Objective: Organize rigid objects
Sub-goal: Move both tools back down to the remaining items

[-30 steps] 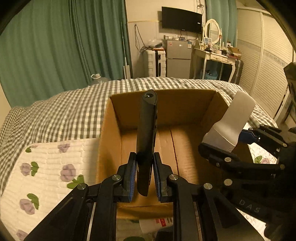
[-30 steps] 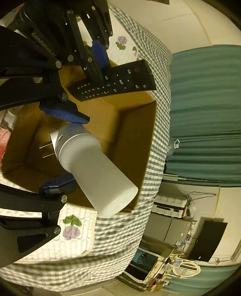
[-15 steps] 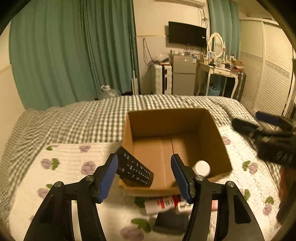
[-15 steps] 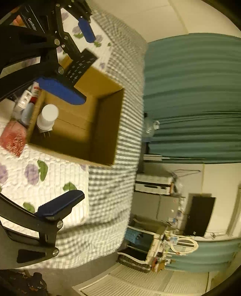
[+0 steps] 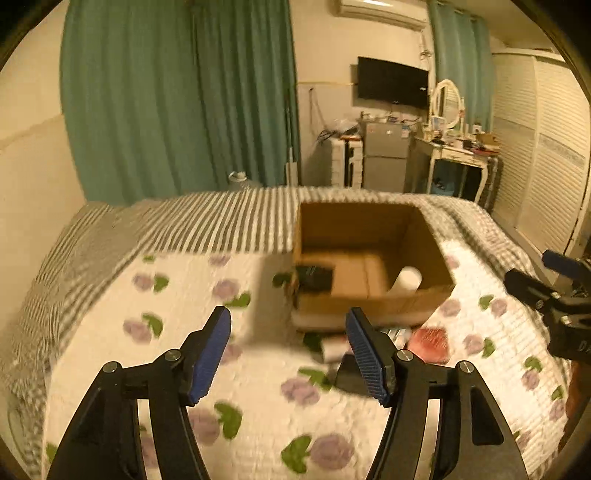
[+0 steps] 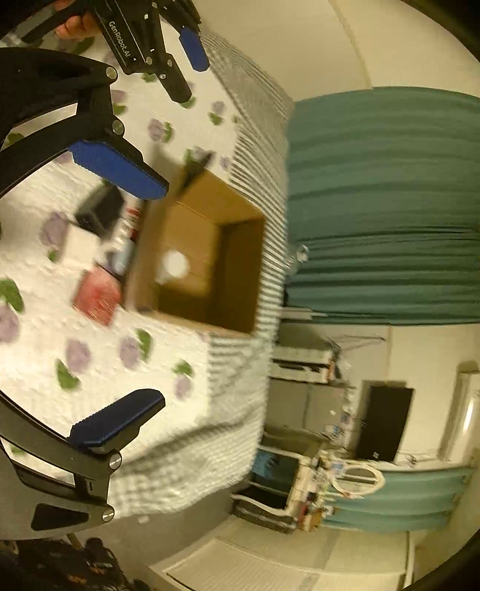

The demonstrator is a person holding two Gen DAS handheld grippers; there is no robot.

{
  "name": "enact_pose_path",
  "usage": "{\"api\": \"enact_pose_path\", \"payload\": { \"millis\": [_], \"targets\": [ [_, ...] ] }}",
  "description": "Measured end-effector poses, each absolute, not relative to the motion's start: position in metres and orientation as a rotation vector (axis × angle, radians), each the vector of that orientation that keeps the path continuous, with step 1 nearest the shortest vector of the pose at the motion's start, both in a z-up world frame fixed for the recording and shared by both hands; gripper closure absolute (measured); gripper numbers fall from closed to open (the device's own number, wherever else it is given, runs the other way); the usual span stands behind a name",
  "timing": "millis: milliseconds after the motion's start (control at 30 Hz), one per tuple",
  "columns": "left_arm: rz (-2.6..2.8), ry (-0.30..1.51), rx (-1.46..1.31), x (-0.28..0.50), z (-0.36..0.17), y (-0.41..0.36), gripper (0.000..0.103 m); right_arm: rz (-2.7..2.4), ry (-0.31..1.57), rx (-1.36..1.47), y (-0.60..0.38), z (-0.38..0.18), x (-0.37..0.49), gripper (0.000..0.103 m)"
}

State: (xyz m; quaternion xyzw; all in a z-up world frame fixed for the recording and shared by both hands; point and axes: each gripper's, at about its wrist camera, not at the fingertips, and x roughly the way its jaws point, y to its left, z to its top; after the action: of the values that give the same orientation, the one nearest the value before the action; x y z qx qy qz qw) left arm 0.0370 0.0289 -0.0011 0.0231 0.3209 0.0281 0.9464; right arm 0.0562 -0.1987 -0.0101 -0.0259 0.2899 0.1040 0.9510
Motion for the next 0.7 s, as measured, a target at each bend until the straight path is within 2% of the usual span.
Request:
{"api": "enact_pose_path", "payload": {
  "millis": [200,400,467,600,633,667,700],
  "targets": [
    [0.072,0.746,0.009,0.033,-0.06,0.053,0.035,0.247,0.695,-0.128,-0.165,-0.069,0.063,0.0],
    [0.06,0.787,-0.007,0.038,-0.078,0.06,0.035,0.229,0.864,-0.23,-0.137,-0.141,0.08,0.002],
    [0.049,0.794,-0.004,0.04,-0.082,0.058,0.035,0.211,0.911,-0.246,-0.136,-0.158,0.088,0.012],
    [0.035,0.816,0.021,0.042,-0.09,0.051,0.035,0.209,0.942,-0.223,-0.14,-0.177,0.098,0.02],
    [0.03,0.821,0.026,0.042,-0.092,0.047,0.035,0.225,0.949,-0.205,-0.141,-0.179,0.1,0.027],
    [0.023,0.823,0.029,0.043,-0.094,0.045,0.035,0.268,0.96,-0.169,-0.144,-0.18,0.101,0.04],
    [0.016,0.825,0.031,0.044,-0.096,0.043,0.035,0.294,0.964,-0.152,-0.143,-0.179,0.1,0.048]
  ]
}}
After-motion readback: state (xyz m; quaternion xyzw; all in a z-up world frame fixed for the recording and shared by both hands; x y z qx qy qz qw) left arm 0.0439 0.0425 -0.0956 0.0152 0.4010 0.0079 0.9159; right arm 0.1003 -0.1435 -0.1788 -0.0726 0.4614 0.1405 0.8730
